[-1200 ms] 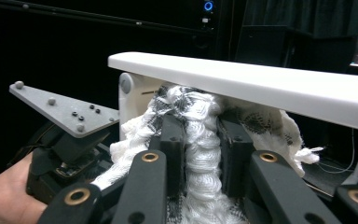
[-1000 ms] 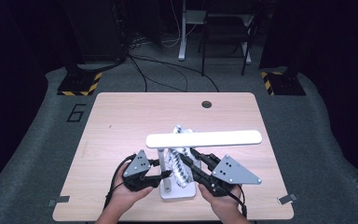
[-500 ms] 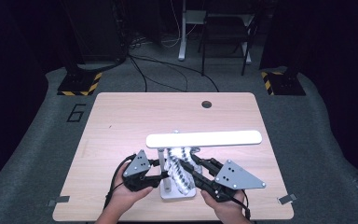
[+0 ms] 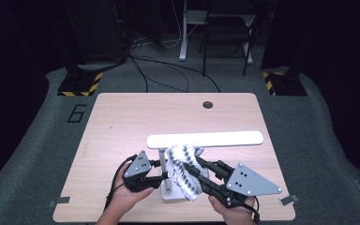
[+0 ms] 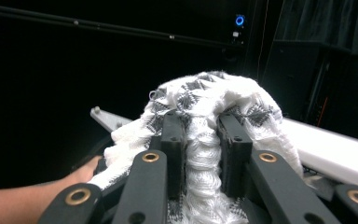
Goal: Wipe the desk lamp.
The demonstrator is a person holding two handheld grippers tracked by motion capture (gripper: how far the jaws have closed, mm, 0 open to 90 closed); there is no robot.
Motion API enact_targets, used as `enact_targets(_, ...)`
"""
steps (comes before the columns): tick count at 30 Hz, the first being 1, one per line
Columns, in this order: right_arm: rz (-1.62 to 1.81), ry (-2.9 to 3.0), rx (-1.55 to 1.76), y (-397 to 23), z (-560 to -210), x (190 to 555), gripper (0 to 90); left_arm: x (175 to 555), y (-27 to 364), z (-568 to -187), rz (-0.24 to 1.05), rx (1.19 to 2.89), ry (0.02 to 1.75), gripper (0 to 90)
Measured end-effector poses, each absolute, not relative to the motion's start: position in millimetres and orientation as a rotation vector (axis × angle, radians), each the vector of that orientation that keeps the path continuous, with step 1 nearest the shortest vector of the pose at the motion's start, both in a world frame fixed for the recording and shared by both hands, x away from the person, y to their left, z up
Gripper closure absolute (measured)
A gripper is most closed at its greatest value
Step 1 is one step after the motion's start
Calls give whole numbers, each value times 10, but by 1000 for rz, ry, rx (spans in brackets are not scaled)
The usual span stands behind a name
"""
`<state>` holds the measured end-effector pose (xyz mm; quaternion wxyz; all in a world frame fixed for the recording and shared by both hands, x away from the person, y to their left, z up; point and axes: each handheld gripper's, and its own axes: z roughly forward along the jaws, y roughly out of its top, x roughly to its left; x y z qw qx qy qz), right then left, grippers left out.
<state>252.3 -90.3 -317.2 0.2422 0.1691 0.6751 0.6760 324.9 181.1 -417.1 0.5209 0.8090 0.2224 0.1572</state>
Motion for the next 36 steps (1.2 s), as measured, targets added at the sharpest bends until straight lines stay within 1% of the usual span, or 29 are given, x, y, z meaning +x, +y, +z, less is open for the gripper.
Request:
enact_targets(15, 1864, 1826, 478, -927, -2896, 2599, 752, 3251, 1811, -4171, 373, 1941, 533, 541)
enact_targets(29, 1868, 1749, 510, -955, -2598, 2746, 752, 3252, 1811, -4170, 372, 1943, 532, 542)
enact_targets(36, 1846, 1708, 534, -1013, -2526, 2793, 751, 3255, 1818, -4168, 377, 1952, 525, 541)
